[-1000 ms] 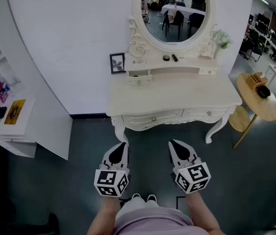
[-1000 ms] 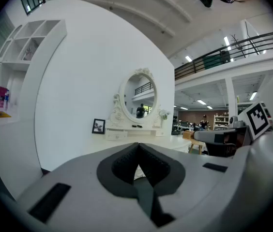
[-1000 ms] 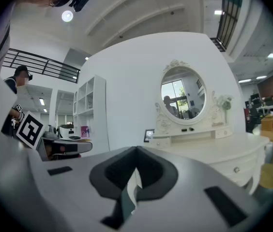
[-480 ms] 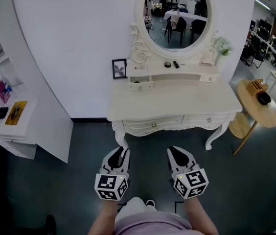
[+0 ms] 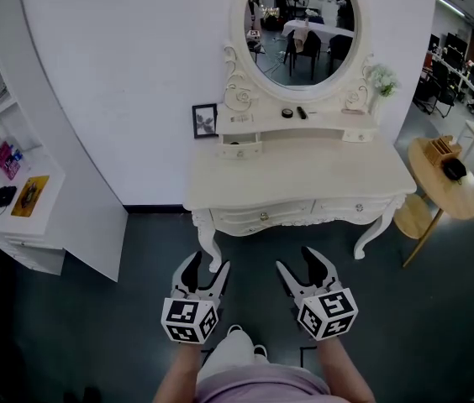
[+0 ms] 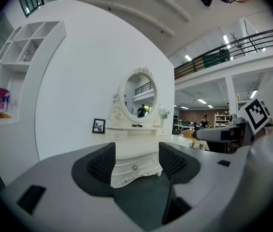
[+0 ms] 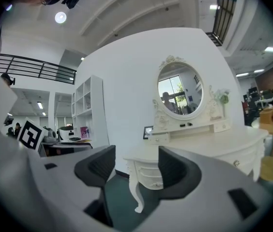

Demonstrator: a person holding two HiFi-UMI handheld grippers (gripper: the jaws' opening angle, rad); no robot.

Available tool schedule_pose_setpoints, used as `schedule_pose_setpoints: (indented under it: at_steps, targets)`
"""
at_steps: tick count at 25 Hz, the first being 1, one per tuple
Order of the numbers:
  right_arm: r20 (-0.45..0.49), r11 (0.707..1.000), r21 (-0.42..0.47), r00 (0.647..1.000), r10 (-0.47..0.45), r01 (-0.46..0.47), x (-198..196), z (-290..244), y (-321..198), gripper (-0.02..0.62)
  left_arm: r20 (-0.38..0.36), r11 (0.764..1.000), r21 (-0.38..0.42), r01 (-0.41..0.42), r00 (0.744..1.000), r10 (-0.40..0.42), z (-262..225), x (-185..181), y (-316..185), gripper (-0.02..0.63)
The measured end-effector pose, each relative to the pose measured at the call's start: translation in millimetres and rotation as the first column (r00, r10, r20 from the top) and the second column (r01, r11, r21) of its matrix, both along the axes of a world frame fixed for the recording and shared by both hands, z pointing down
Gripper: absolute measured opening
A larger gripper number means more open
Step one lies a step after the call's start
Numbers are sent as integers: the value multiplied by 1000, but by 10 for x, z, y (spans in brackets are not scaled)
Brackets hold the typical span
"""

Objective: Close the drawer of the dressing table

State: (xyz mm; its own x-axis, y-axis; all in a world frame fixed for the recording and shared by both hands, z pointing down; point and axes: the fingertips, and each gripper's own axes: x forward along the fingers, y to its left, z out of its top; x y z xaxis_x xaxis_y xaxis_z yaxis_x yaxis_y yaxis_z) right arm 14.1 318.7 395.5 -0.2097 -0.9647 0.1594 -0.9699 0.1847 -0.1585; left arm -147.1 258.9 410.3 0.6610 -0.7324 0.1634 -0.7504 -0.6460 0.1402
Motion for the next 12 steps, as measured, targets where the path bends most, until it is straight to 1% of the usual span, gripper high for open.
schedule_pose_setpoints:
  at_steps: [2,6,12]
  targets:
    - [6,1000,-4,1000,-3,3,10,16,-28,298,4,1000,-7,5,1000,-5,35,-1,-39,283]
    - [15,1000,-13,1000,-9,9,41,57,-140,327,11,1000,-18,11,1000,-11,110,24,-161,308]
    - [20,1000,-26,1000,-4,4,155,160,-491,364,9,999,-33,17,1000,-17,240,115,-580,342]
